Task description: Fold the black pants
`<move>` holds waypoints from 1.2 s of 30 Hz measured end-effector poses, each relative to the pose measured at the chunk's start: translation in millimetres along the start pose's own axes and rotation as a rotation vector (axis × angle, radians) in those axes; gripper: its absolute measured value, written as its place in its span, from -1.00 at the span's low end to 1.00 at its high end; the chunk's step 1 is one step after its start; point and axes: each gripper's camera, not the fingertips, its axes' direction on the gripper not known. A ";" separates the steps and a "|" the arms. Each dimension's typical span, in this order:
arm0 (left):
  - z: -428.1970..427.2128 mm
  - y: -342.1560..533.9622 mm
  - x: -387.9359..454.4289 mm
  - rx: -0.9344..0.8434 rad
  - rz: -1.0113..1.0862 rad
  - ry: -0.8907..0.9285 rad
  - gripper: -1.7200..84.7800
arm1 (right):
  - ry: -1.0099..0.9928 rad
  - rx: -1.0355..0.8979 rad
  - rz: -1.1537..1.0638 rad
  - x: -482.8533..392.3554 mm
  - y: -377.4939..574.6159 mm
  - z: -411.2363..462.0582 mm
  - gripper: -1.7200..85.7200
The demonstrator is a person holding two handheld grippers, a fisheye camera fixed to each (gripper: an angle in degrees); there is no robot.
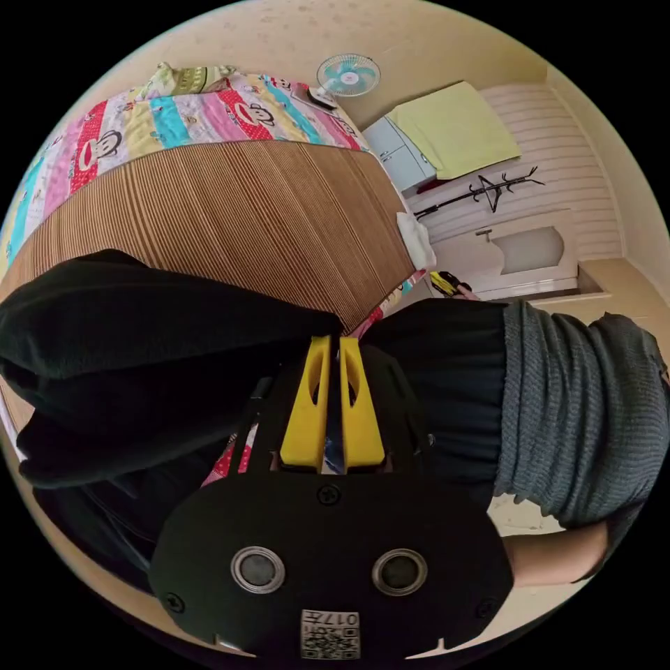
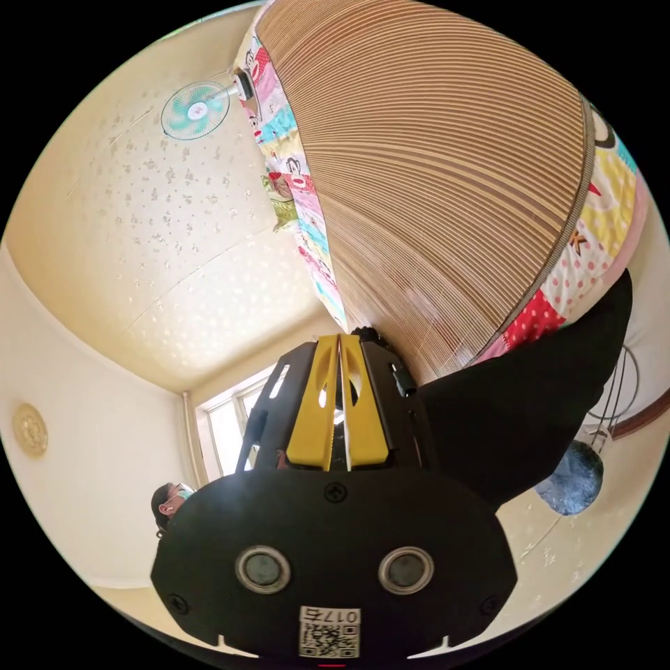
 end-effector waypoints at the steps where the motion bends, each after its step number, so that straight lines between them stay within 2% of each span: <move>1: 12.9 -9.2 1.8 0.028 0.011 0.065 -0.97 | 0.008 -0.013 -0.017 -5.3 -5.5 6.0 -0.95; 2: 15.9 -10.6 -3.2 0.119 -0.007 0.159 -0.97 | 0.011 -0.018 -0.027 -7.8 -7.5 8.5 -0.95; 4: 12.1 -3.0 -22.8 0.266 -0.100 0.237 -0.96 | 0.010 -0.035 -0.064 -14.7 -10.7 15.5 -0.95; 6: 4.3 12.7 -49.9 0.385 -0.263 0.191 -0.92 | 0.013 -0.048 -0.084 -14.9 -9.7 18.8 -0.95; 8: -10.8 37.0 -82.5 0.496 -0.501 0.014 -0.79 | 0.045 -0.062 -0.075 -9.0 -8.2 20.3 -0.95; 10: -19.2 42.1 -102.3 0.513 -0.597 -0.089 -0.71 | 0.094 -0.061 -0.033 5.8 -6.0 18.9 -0.95; 15: -8.1 0.9 -151.7 0.437 -0.573 -0.015 -0.65 | 0.077 0.008 0.031 34.3 -0.1 10.5 -0.95; 18: 15.4 -50.2 -166.6 0.337 -0.502 -0.069 -0.65 | 0.058 0.038 0.045 42.7 2.6 10.6 -0.96; 25: 137.0 -153.0 -231.9 -0.048 -0.419 -0.097 -0.65 | 0.119 -0.037 -0.016 29.6 6.8 27.2 -0.95; 27: 149.2 -156.5 -246.1 -0.022 -0.406 -0.160 -0.66 | 0.133 -0.062 -0.032 25.3 10.6 30.7 -0.95; 29: 144.8 -154.0 -263.5 0.089 -0.389 -0.177 -0.73 | 0.132 -0.076 -0.044 22.0 16.0 32.4 -0.95; 34: 190.2 -171.9 -322.4 -0.084 -0.435 -0.169 -0.72 | 0.174 -0.085 -0.032 21.9 25.2 27.1 -0.95; 36: 193.9 -173.9 -334.7 -0.048 -0.507 -0.179 -0.73 | 0.205 -0.084 -0.012 25.1 23.1 26.1 -0.95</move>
